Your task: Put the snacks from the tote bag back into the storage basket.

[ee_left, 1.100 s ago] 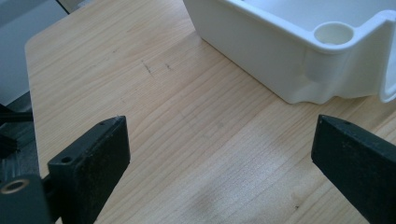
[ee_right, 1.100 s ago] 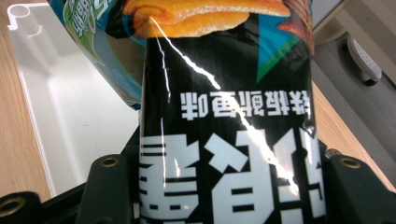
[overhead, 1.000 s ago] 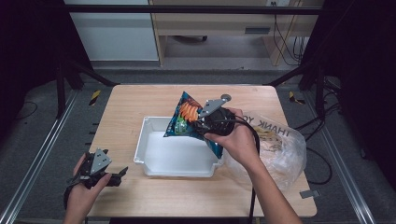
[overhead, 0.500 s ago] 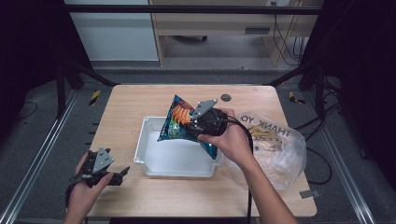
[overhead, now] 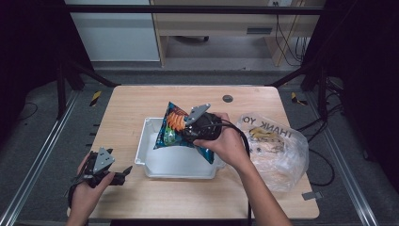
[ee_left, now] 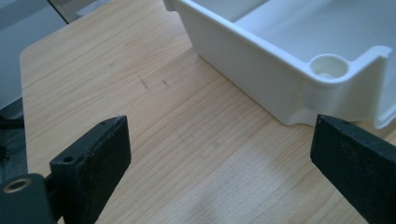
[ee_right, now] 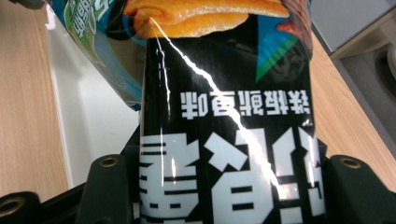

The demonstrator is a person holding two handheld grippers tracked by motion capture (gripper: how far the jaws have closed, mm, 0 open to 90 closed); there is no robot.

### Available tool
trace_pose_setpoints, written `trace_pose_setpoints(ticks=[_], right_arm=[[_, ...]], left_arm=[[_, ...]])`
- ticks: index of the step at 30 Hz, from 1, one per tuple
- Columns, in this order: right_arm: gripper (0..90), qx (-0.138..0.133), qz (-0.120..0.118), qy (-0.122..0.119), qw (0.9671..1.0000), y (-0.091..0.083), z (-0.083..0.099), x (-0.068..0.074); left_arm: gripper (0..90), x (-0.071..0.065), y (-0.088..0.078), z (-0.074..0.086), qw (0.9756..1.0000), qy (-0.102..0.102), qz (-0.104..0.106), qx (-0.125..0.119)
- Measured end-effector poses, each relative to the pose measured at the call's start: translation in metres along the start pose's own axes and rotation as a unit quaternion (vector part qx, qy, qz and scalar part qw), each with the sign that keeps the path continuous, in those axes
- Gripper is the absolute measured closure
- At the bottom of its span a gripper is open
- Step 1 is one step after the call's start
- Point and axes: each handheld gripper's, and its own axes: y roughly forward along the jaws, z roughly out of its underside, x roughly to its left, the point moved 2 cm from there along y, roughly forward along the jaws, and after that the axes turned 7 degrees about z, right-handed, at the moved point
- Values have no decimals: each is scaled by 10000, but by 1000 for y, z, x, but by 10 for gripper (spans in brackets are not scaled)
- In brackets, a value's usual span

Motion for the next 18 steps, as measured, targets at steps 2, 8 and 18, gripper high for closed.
trace_pose_setpoints(ticks=[2,8,18], right_arm=[[416,6,-91,-121,9999,3,-3,4],[416,-7,-198,-179,9996,7,-8,10],[417,62,-290,-360,9989,14,-8,20]], left_arm=[[46,-2,1,0,10000,38,8,-3],[45,-1,3,0,10000,-2,48,32],[45,-7,3,-1,9998,86,122,98]])
